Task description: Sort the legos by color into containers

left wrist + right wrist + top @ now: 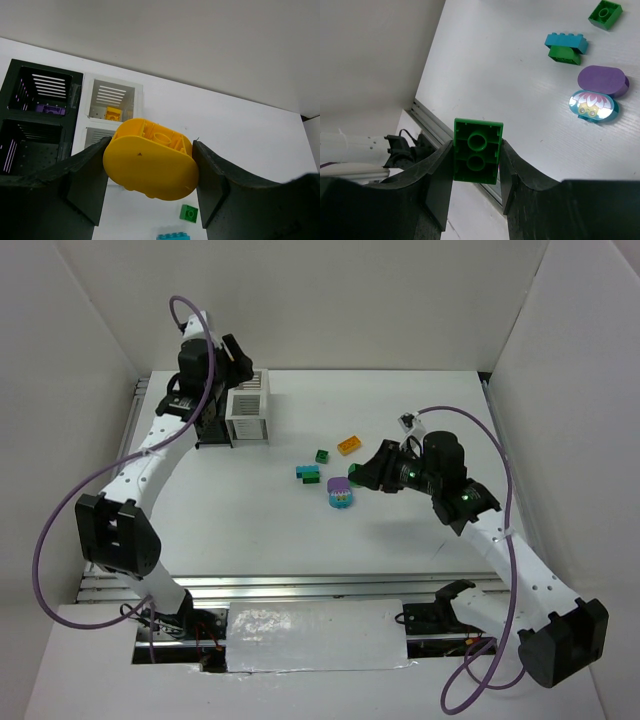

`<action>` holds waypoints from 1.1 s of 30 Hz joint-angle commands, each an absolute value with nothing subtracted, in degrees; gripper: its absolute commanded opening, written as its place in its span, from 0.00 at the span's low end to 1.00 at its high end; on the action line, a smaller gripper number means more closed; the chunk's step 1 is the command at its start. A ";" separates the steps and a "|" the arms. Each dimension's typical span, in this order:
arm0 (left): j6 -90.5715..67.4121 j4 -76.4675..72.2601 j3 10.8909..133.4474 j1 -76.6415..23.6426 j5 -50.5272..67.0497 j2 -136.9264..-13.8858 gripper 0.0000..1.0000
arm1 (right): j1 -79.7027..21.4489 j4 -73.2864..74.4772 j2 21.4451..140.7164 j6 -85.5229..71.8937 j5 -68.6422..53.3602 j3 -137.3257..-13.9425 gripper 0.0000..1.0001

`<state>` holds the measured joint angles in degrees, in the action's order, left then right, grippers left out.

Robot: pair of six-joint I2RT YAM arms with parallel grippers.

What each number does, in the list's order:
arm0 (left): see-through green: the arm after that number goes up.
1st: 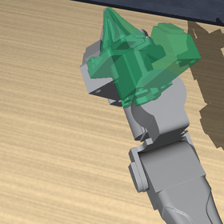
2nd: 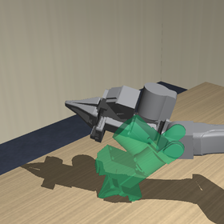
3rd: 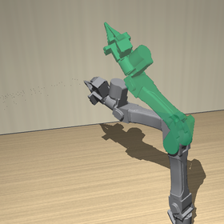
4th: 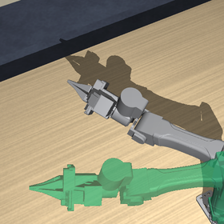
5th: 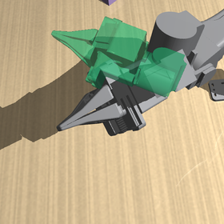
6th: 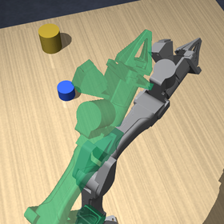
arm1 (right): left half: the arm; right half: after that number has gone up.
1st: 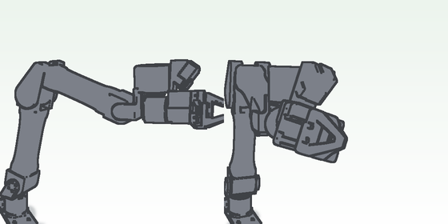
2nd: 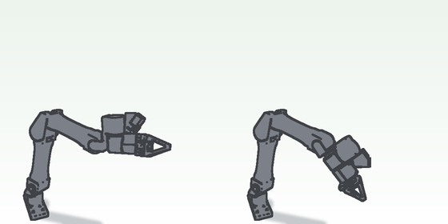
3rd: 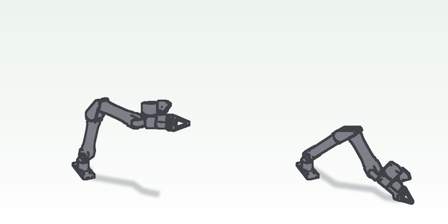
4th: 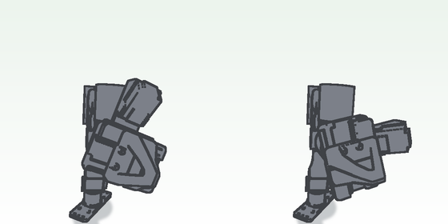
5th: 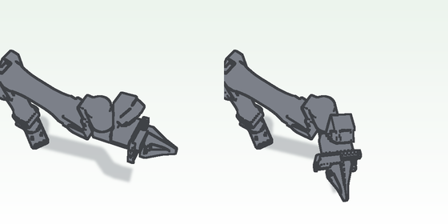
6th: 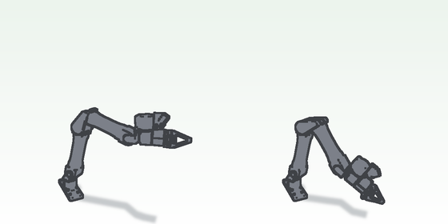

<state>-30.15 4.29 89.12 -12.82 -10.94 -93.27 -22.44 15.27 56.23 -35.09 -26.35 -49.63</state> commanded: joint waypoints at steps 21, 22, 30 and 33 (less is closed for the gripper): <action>-22.24 -5.63 103.18 -12.04 -13.53 -117.85 0.00 | -22.06 13.88 50.89 -34.89 -28.92 -44.74 0.00; -22.06 -5.10 103.71 -12.04 -13.36 -118.21 0.00 | -22.06 13.97 50.45 -34.72 -29.00 -44.65 0.00; -22.06 -3.52 104.68 -12.04 -12.66 -119.36 0.00 | -22.06 14.24 48.52 -34.72 -29.00 -43.42 0.00; -21.97 -3.34 104.85 -12.04 -12.31 -119.44 0.00 | -22.06 14.06 48.25 -34.72 -29.09 -43.07 0.00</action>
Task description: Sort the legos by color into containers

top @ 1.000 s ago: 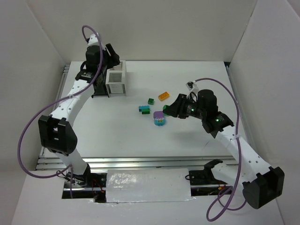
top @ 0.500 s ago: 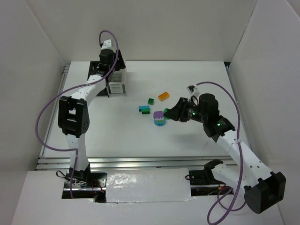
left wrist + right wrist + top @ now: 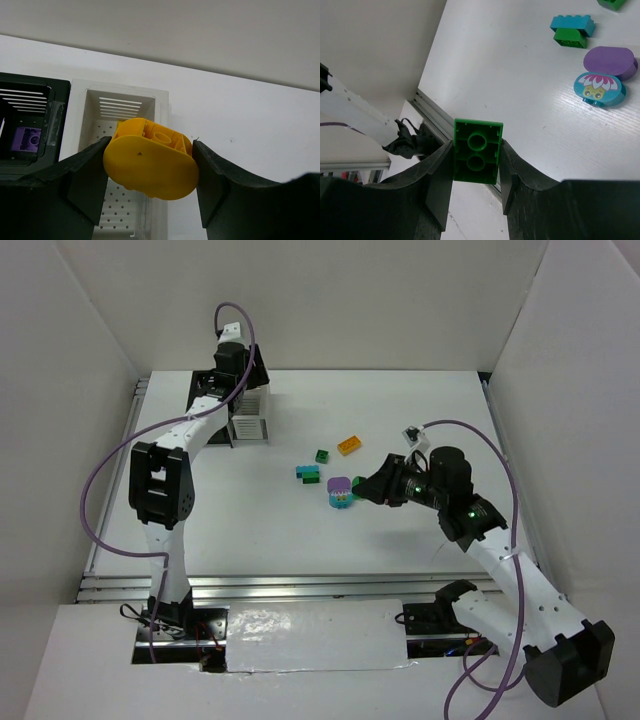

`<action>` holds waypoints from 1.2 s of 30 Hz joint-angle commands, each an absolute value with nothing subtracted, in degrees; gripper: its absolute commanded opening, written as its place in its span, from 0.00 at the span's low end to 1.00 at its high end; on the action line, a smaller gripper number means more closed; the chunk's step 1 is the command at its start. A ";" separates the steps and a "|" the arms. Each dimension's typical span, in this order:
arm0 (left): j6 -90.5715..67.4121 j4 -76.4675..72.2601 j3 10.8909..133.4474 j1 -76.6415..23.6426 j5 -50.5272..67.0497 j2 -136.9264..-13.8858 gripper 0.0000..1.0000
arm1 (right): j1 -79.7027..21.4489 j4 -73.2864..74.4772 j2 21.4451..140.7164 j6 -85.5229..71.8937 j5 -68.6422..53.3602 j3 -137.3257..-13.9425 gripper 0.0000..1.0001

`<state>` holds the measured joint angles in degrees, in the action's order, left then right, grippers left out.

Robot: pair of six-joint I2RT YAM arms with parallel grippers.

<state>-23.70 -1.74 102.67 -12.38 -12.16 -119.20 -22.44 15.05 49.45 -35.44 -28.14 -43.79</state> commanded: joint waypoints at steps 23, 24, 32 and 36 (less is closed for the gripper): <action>-17.05 -10.46 103.80 -11.95 -16.43 -123.92 0.17 | -22.06 13.89 50.71 -34.19 -30.15 -41.92 0.00; -17.22 -11.24 103.36 -11.95 -17.39 -123.84 0.18 | -22.06 13.71 50.89 -34.28 -30.23 -41.84 0.00; -16.88 -14.94 100.28 -11.60 -18.55 -122.43 0.27 | -22.06 12.92 52.38 -34.80 -31.20 -42.01 0.00; -16.35 -14.06 101.34 -11.43 -18.81 -123.49 0.46 | -22.06 12.22 52.65 -35.33 -31.55 -41.57 0.00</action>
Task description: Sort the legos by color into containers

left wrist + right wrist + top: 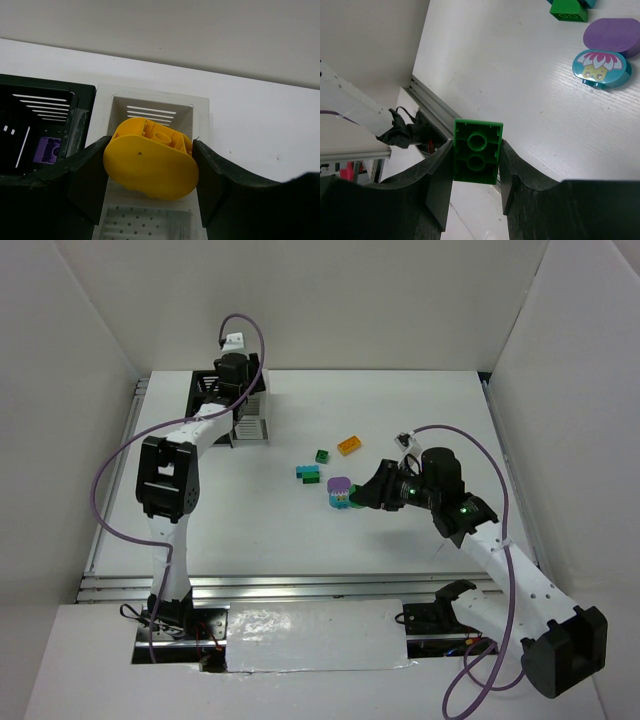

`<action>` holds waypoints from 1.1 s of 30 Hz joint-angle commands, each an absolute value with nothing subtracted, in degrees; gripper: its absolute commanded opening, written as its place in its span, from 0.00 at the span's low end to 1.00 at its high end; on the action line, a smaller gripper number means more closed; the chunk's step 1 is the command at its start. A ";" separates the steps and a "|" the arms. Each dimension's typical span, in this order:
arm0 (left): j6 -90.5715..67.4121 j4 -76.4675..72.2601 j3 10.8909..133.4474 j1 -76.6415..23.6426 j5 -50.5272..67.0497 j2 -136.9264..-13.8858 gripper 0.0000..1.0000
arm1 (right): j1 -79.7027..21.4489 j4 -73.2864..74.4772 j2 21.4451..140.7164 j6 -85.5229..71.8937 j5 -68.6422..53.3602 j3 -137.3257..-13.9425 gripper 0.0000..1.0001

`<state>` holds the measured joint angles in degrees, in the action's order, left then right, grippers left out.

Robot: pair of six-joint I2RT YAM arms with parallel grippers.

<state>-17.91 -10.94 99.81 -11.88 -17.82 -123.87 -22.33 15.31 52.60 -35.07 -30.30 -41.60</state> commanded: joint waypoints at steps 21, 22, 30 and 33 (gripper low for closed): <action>-23.27 -7.50 100.11 -11.25 -18.13 -111.84 1.00 | -21.98 10.99 54.84 -35.42 -32.08 -41.84 0.00; -24.42 -5.21 99.50 -11.25 -16.37 -109.88 0.99 | -22.06 10.64 55.10 -35.42 -31.73 -42.27 0.00; -40.94 0.82 84.00 -13.00 25.80 -88.27 0.99 | -21.54 2.47 57.13 -32.87 -44.10 -45.44 0.00; -43.94 -9.21 77.28 -16.43 38.91 -81.84 0.99 | -21.18 -7.00 57.04 -36.36 -54.61 -43.78 0.00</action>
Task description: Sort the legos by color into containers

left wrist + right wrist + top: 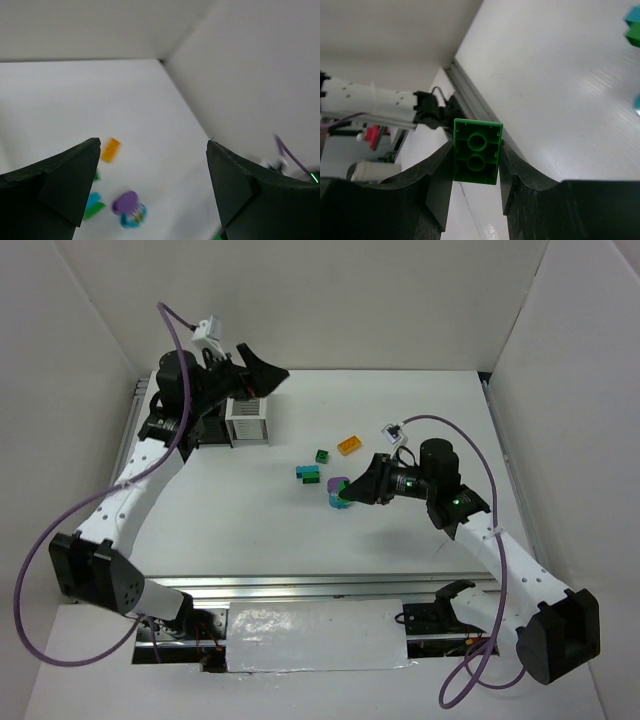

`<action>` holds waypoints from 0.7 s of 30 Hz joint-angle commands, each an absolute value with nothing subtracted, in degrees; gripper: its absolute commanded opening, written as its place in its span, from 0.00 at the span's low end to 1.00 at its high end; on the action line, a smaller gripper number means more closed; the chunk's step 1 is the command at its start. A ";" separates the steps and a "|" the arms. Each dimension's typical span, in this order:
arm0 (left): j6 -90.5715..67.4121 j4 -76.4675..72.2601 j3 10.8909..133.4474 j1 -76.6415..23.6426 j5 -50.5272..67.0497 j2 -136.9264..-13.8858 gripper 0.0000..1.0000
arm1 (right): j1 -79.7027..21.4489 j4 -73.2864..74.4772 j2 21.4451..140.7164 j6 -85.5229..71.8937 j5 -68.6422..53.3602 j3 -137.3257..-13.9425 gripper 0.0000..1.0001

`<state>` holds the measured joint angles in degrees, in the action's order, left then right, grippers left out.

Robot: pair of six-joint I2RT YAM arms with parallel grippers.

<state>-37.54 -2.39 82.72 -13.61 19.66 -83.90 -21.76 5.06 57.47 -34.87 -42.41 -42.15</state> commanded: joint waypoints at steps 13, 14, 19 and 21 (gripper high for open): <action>-41.92 -8.96 69.44 -32.69 47.81 -70.49 0.91 | -21.09 -26.44 53.53 -44.47 -61.70 -41.66 0.00; -41.66 -9.75 69.26 -33.48 48.07 -70.31 0.92 | -21.01 -26.63 53.09 -44.39 -61.87 -41.31 0.00; -38.06 -5.10 70.31 -37.62 46.75 -72.07 0.89 | -21.09 -25.23 49.75 -42.02 -61.35 -41.39 0.00; -38.93 -6.68 69.79 -37.97 47.55 -72.25 0.88 | -21.18 -23.39 49.13 -40.70 -61.00 -42.19 0.00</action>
<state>-39.72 -4.64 69.21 -37.52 45.80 -72.25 -21.34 -21.67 50.81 -42.50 -60.45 -41.23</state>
